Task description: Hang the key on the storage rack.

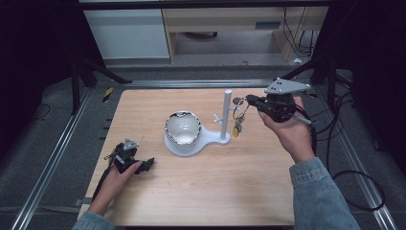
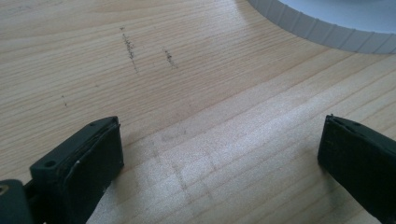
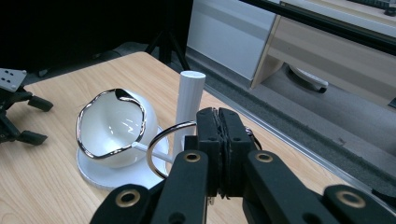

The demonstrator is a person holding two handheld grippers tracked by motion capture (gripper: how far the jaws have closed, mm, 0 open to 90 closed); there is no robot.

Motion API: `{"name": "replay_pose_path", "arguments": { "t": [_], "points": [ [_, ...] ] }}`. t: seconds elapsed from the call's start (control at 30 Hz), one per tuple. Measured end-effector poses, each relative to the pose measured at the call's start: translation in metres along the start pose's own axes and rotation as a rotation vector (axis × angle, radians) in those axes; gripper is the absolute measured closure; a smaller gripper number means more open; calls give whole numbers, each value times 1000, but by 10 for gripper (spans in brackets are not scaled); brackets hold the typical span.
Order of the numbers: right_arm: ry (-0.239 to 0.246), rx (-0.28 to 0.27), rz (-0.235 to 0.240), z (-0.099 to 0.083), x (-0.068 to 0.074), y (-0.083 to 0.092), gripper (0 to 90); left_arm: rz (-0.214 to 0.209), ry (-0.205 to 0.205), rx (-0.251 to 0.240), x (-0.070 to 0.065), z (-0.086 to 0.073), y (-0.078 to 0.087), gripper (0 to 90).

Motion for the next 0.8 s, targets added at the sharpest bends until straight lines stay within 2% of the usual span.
{"name": "replay_pose_path", "arguments": {
  "t": [0.3,0.8],
  "points": [
    [-1,18,4,-3,-1,-9,889,0,0,0,0,0,0,0],
    [-38,55,19,-15,-11,-26,889,0,0,0,0,0,0,0]
  ]
}}
Point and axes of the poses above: each handheld gripper's, and its own axes: y roughly backward along the jaws, z roughly out of its top, x roughly to its left, the point moved 6 cm from there along -y, roughly forward along the jaws, and after that the axes turned 12 degrees about -y, right-handed, at the moved point
